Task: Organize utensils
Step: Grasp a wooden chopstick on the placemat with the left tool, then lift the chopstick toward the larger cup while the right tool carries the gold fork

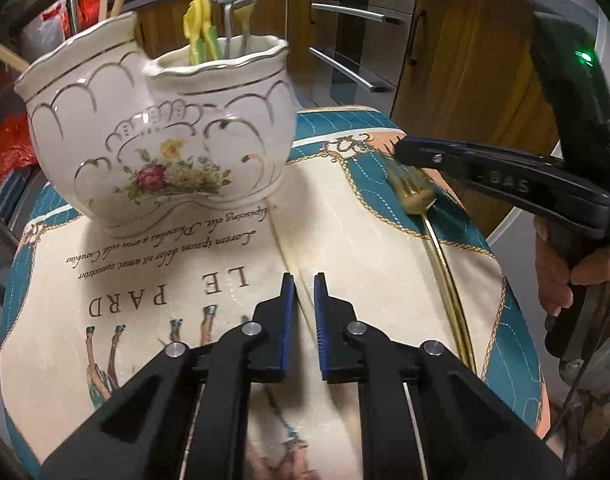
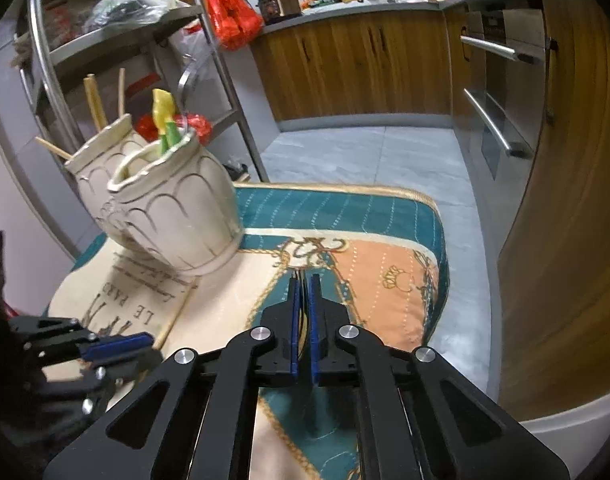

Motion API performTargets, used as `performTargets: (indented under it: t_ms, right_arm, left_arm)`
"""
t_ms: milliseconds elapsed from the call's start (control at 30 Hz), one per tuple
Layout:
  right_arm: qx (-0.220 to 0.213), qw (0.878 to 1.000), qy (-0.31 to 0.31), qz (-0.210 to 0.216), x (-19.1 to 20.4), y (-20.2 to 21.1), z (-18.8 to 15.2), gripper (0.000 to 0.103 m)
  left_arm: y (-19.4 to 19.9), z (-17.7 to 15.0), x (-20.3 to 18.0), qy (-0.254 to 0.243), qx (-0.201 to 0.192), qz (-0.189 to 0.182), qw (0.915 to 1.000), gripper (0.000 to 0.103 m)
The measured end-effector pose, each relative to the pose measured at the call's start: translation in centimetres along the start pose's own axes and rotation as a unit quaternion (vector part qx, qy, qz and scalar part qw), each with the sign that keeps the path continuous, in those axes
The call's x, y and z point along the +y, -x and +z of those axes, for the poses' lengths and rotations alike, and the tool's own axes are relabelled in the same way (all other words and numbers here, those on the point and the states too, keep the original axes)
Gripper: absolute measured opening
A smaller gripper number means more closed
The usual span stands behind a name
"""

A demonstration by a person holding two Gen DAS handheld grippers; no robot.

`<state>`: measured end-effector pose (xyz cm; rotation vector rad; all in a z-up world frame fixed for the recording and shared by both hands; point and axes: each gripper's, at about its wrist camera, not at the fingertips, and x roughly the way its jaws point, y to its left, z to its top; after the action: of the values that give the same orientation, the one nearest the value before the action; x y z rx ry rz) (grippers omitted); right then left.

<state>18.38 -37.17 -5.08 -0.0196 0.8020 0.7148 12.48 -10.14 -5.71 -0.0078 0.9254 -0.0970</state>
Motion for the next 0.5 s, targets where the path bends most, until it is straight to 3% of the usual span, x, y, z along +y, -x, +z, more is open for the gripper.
performTargets:
  t_ms: [233,500]
  right_arm:
    - [-0.023,1.0,0.011,-0.008,1.5,2.0,0.2,0.003]
    - [-0.087,0.995,0.04,-0.033,4.6,6.2,0.1,0.003]
  left_arm:
    - [0.7,-0.1,2.4,-0.006,0.018,-0.04,0.999,0.006]
    - [3.3,-0.8,3.9,-0.034,-0.01,-0.067,0.9971,0.006]
